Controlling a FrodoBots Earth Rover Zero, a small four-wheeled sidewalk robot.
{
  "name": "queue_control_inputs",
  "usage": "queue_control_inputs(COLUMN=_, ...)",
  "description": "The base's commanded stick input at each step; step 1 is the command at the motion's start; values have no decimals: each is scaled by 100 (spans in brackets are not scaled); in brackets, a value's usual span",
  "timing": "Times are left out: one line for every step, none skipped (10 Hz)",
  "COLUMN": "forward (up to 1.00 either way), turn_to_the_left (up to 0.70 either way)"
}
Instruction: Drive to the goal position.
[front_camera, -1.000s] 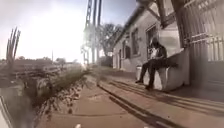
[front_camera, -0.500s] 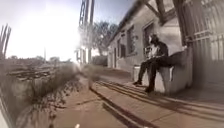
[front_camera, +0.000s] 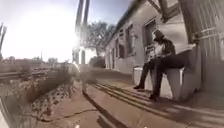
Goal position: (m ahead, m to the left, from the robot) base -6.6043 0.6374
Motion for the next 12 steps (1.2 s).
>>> queue_control_inputs(forward=70, turn_to_the_left=0)
queue_control_inputs(forward=70, turn_to_the_left=0)
queue_control_inputs(forward=70, turn_to_the_left=0)
queue_control_inputs(forward=70, turn_to_the_left=0)
queue_control_inputs(forward=70, turn_to_the_left=0)
queue_control_inputs(forward=70, turn_to_the_left=0)
queue_control_inputs(forward=70, turn_to_the_left=0)
queue_control_inputs(forward=70, turn_to_the_left=0)
queue_control_inputs(forward=70, turn_to_the_left=0)
queue_control_inputs(forward=70, turn_to_the_left=0)
queue_control_inputs(forward=70, turn_to_the_left=0)
queue_control_inputs(forward=70, turn_to_the_left=0)
